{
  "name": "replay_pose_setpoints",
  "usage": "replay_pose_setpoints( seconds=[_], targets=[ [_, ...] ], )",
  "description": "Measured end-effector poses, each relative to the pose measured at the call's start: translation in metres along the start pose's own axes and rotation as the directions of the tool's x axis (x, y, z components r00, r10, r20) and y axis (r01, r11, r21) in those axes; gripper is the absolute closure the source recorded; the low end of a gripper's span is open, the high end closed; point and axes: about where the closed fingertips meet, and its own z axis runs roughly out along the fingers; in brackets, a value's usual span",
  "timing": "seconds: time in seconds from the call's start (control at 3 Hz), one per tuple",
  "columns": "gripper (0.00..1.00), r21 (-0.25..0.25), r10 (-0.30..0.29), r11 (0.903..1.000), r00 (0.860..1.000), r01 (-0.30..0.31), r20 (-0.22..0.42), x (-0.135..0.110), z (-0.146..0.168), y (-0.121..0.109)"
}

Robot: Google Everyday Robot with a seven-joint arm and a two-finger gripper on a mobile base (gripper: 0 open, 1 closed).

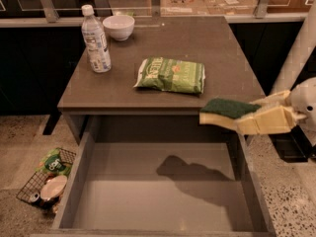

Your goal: Place sponge into top drawer

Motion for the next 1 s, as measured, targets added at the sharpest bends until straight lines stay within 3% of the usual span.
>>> replay_pose_setpoints(
  seconds=[0.33, 0.67, 1.0],
  targets=[
    [1.00, -0.139, -0.020, 0.9902, 0.994, 0.005, -0.104, 0.041, 0.022, 0.011],
    [1.00, -0.168, -0.110, 0.9834, 0.961, 0.069, -0.252, 0.078, 0.046, 0.020],
    [1.00, -0.150, -0.129, 0.9848, 0.946, 0.087, -0.299, 0.092, 0.045, 0.015]
  ],
)
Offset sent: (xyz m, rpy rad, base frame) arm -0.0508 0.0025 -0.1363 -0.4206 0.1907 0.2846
